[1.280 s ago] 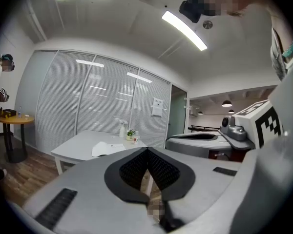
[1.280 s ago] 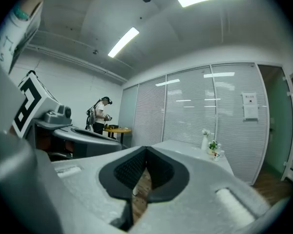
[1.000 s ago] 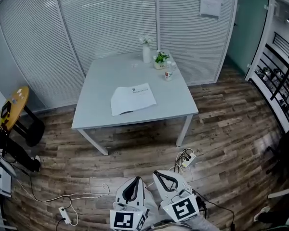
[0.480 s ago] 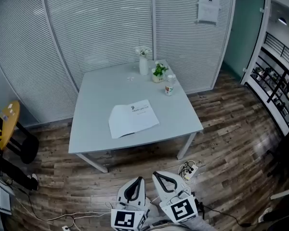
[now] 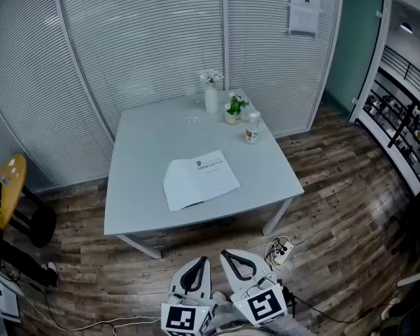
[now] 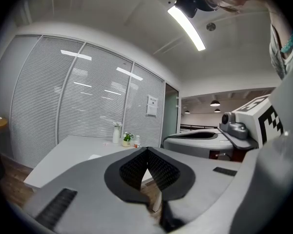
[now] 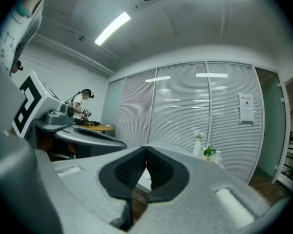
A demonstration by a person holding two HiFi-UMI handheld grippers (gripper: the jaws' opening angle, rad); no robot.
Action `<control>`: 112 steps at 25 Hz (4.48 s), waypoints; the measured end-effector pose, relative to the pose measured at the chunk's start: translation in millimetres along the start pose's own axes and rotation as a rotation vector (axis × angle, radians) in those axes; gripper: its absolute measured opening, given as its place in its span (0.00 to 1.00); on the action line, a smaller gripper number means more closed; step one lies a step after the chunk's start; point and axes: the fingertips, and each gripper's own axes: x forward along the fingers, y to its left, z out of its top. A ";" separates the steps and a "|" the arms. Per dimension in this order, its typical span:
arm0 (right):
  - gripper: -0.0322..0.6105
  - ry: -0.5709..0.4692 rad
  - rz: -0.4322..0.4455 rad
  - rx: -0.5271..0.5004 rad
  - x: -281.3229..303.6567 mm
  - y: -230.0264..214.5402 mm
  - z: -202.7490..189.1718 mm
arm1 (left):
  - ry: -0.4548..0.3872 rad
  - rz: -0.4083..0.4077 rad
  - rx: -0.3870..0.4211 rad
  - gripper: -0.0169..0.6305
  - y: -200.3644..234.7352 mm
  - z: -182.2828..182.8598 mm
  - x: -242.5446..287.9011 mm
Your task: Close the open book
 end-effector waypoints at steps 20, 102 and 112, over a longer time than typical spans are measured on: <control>0.05 0.010 0.040 -0.011 99.8 -62.9 -0.7 | -0.007 0.043 -0.037 0.02 68.3 18.8 88.6; 0.05 0.262 -0.093 0.025 377.7 -217.2 -56.9 | 0.556 0.109 -0.095 0.22 367.9 -167.4 309.7; 0.05 0.281 -0.117 0.034 377.7 -221.2 -59.9 | 0.742 0.186 -0.123 0.25 403.2 -231.0 294.4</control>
